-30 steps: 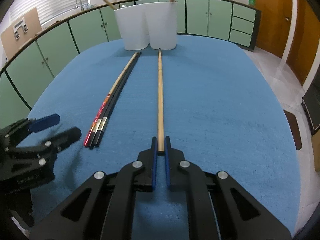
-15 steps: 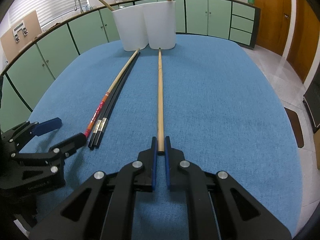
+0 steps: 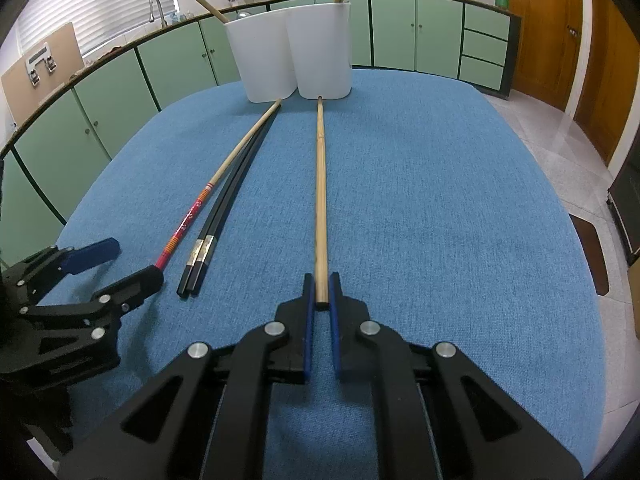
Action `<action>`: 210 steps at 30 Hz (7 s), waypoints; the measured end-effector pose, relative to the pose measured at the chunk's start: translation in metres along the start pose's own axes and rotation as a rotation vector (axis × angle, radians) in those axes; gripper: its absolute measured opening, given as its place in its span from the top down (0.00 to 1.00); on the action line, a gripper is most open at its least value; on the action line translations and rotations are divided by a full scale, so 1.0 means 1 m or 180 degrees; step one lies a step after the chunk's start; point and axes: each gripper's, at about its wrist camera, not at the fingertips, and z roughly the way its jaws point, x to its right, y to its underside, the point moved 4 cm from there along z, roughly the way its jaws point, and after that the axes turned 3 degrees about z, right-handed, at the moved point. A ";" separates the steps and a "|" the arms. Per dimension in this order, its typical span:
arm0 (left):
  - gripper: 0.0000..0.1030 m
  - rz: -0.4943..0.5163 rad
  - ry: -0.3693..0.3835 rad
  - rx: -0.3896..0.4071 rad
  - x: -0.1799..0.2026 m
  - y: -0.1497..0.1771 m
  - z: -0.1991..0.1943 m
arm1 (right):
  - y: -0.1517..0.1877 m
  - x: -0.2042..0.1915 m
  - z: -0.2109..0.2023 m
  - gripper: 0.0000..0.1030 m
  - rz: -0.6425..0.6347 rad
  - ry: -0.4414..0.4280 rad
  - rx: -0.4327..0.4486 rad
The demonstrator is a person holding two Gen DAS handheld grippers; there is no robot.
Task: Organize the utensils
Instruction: 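Grasp a red-patterned chopstick with the left tool, then carry both chopsticks to the white holder and lower them in, then open both tools to release the chopsticks into the holder, then move both open tools to the two black chopsticks, then grasp one black chopstick with the right tool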
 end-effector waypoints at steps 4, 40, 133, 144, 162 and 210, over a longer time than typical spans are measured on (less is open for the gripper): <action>0.53 -0.0010 0.0011 0.0017 0.000 -0.002 0.001 | 0.000 -0.001 0.000 0.93 -0.0025 0.0022 -0.0001; 0.95 0.0041 -0.0064 0.1040 -0.012 -0.073 -0.117 | -0.057 0.003 -0.081 0.94 -0.0066 -0.0145 0.0738; 0.30 -0.0123 -0.0151 0.1108 -0.044 -0.100 -0.074 | -0.104 0.017 -0.083 0.14 0.0074 -0.0090 0.1047; 0.30 -0.0119 -0.0208 0.0594 -0.047 -0.039 -0.031 | -0.040 -0.009 -0.034 0.14 0.0024 -0.0115 0.0505; 0.30 -0.0198 -0.0243 0.0227 -0.059 -0.015 -0.007 | -0.003 -0.039 0.002 0.17 -0.0127 -0.0136 0.0004; 0.30 -0.0290 -0.0234 0.0146 -0.062 -0.009 -0.002 | 0.001 -0.048 0.007 0.46 -0.0281 -0.0064 -0.0038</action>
